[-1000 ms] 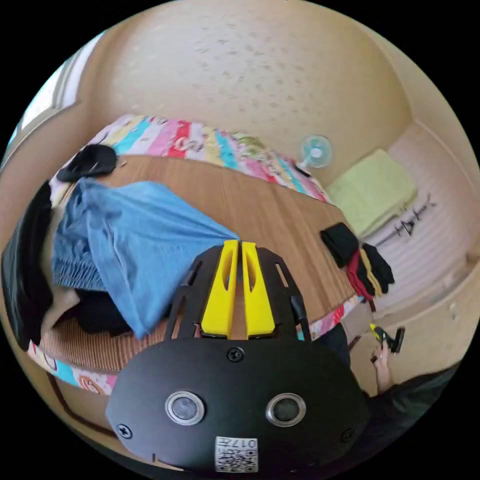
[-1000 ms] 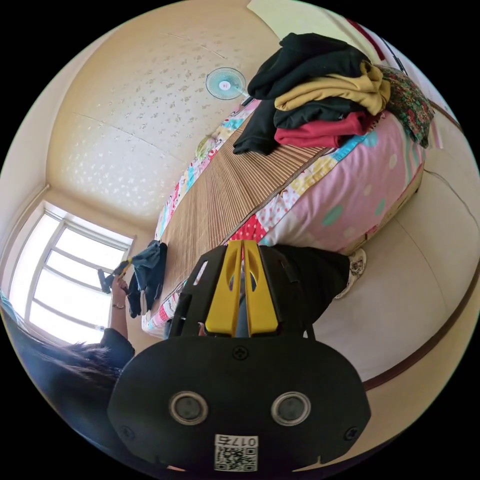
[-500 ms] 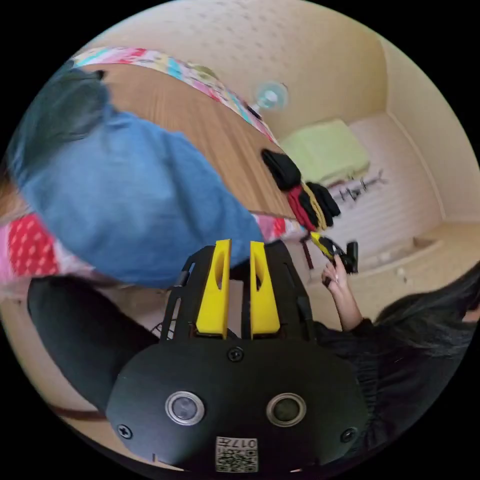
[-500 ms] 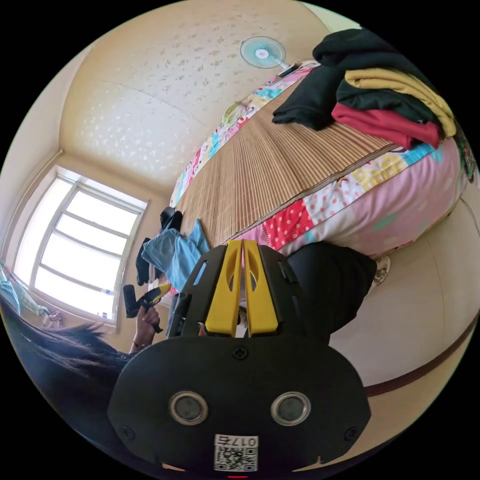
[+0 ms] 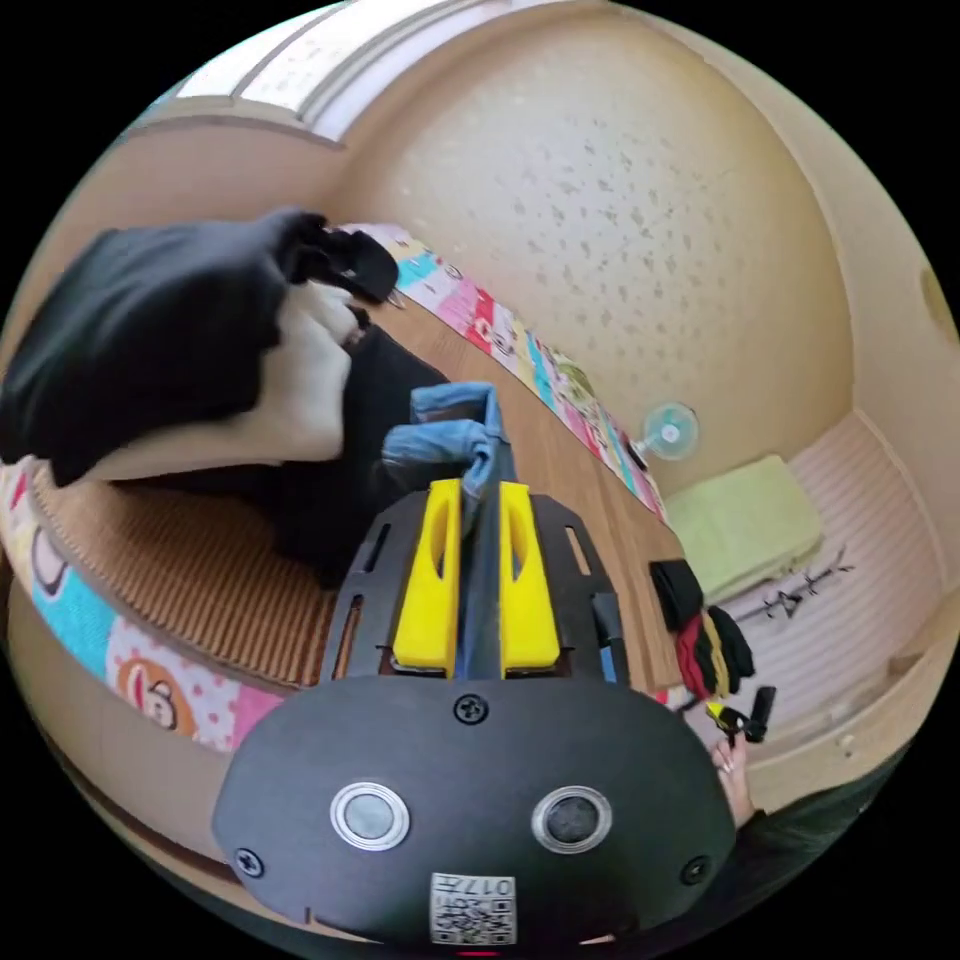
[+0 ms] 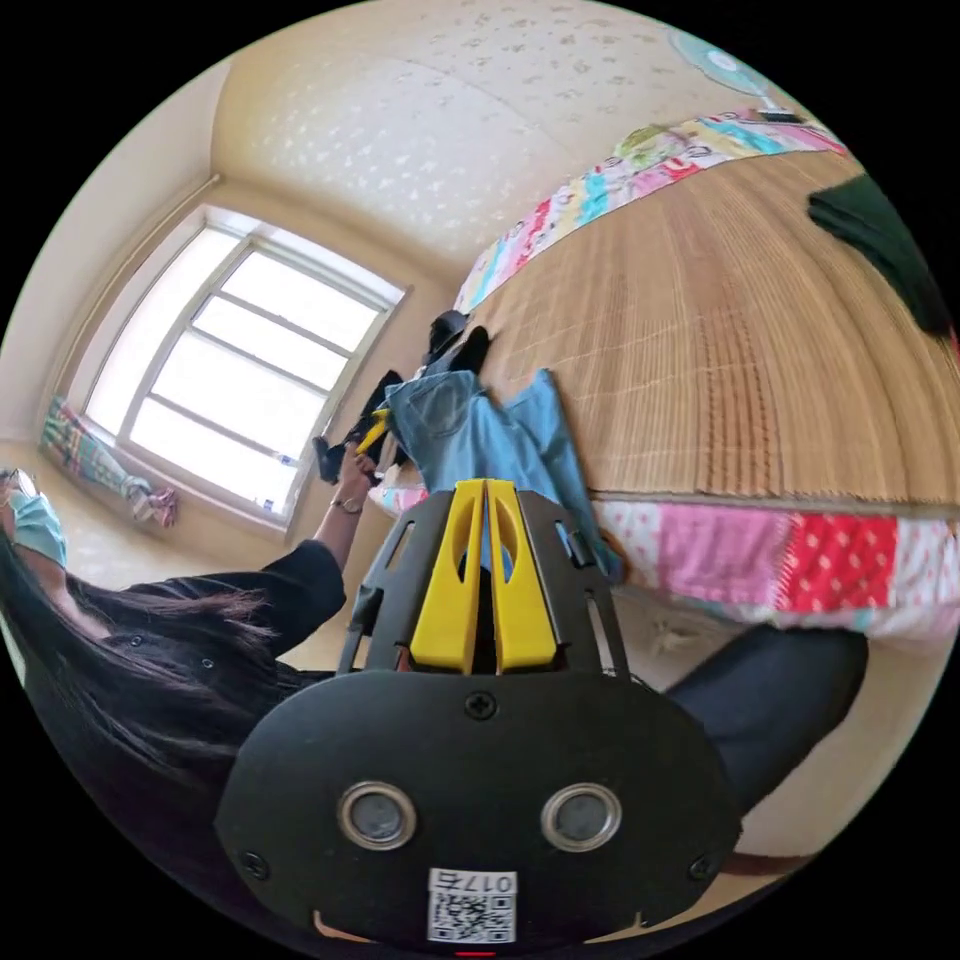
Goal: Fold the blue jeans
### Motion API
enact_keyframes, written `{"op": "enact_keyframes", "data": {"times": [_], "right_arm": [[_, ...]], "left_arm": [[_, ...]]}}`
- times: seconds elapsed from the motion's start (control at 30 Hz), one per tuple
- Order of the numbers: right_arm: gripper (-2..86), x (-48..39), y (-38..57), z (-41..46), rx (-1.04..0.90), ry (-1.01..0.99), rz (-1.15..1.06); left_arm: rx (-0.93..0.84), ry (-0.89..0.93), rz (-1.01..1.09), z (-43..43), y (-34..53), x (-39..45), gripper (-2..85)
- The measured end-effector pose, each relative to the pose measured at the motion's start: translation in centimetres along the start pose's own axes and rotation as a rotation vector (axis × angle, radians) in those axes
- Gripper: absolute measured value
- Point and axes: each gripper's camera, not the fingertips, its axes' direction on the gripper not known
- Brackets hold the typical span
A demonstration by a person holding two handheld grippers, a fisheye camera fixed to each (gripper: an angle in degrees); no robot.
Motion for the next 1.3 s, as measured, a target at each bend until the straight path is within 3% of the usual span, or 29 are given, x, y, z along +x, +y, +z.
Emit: {"op": "enact_keyframes", "data": {"times": [0.17, 0.23, 0.37, 0.47, 0.53, 0.67, 0.77, 0.83, 0.97, 1.07, 1.23, 1.3], "right_arm": [[4.3, -5.7, -8.8, 9.7, -0.103, -0.158, -0.155], [10.4, -10.2, -13.8, 16.8, -0.237, -0.200, -0.267], [17.0, -15.0, -19.2, 26.6, -0.277, -0.142, -0.393], [11.7, -16.0, -21.5, 34.9, -0.417, -0.020, -0.414], [3.2, -15.9, -20.6, 39.0, -0.608, -0.028, -0.380], [2.8, -14.9, -18.9, 36.2, -0.541, -0.044, -0.326], [8.8, -14.6, -18.3, 33.1, -0.469, -0.142, -0.319], [14.9, -15.5, -17.3, 33.8, -0.553, -0.022, -0.352], [10.6, -15.0, -14.0, 37.1, -0.744, 0.264, -0.380], [4.3, -13.3, -13.4, 34.7, -0.748, 0.082, -0.252], [2.3, -15.2, -15.1, 17.4, -0.349, -0.248, -0.301], [2.1, -17.4, -15.2, 10.0, -0.218, -0.318, -0.391]], "left_arm": [[0.091, 0.200, 0.000, -0.3, 3.1, -0.4, 0.8], [0.104, 0.277, 0.037, -1.1, 5.3, 0.8, 0.2], [0.058, 0.330, 0.098, -1.3, 8.3, 2.9, -0.1], [0.034, 0.318, 0.098, -1.3, 10.5, 3.4, -0.2], [0.021, 0.309, 0.061, -1.5, 12.1, 2.5, -0.2], [0.036, 0.341, 0.003, -2.9, 14.1, 0.5, -0.2], [-0.014, 0.342, 0.006, -2.3, 15.4, 0.6, -0.3], [-0.057, 0.337, 0.020, -1.2, 16.7, 1.5, -0.3], [-0.111, 0.275, 0.022, -0.2, 19.1, 2.8, -0.2], [-0.104, 0.294, 0.024, -1.3, 21.5, 2.8, -0.2], [0.156, 0.468, 0.000, -11.5, 22.3, 2.0, -0.3], [0.255, 0.448, 0.055, -16.1, 21.3, 3.5, -0.3]]}}
